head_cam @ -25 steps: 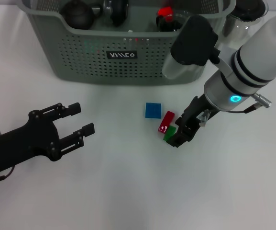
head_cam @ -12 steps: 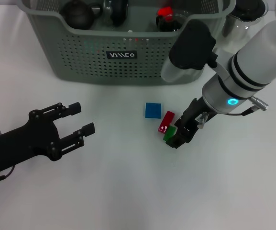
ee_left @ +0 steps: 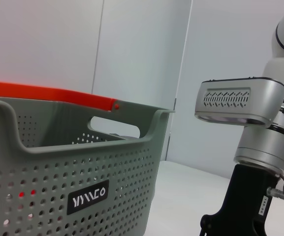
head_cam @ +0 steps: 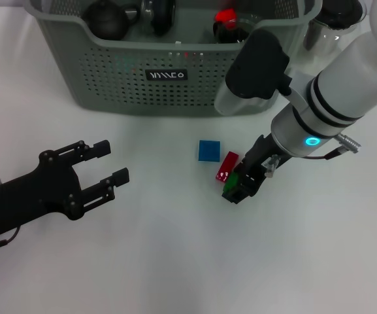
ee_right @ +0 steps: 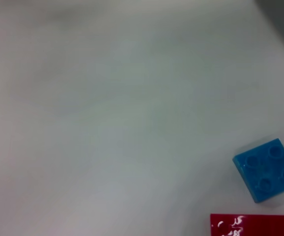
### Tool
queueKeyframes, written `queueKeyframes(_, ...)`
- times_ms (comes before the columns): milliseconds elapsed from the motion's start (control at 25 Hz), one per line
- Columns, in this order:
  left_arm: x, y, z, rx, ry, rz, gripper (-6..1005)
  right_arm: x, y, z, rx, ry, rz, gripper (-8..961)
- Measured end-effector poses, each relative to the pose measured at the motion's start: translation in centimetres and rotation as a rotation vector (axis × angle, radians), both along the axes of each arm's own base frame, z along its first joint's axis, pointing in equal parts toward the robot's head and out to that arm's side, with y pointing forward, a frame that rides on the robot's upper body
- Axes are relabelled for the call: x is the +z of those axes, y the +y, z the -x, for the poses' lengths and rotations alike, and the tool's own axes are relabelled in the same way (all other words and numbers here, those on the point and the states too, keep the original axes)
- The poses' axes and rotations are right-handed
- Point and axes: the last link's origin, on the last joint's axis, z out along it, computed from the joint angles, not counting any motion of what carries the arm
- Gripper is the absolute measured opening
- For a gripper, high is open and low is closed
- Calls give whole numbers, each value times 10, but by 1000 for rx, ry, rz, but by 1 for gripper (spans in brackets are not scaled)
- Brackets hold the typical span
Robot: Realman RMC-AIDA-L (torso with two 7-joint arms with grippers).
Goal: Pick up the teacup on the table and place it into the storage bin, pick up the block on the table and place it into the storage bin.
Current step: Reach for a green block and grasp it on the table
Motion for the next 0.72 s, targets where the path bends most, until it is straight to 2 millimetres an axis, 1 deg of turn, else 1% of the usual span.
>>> queueKeyframes(720,-1,0,-1,0,-3,1,628,1,-2,7,15,-16,12,604)
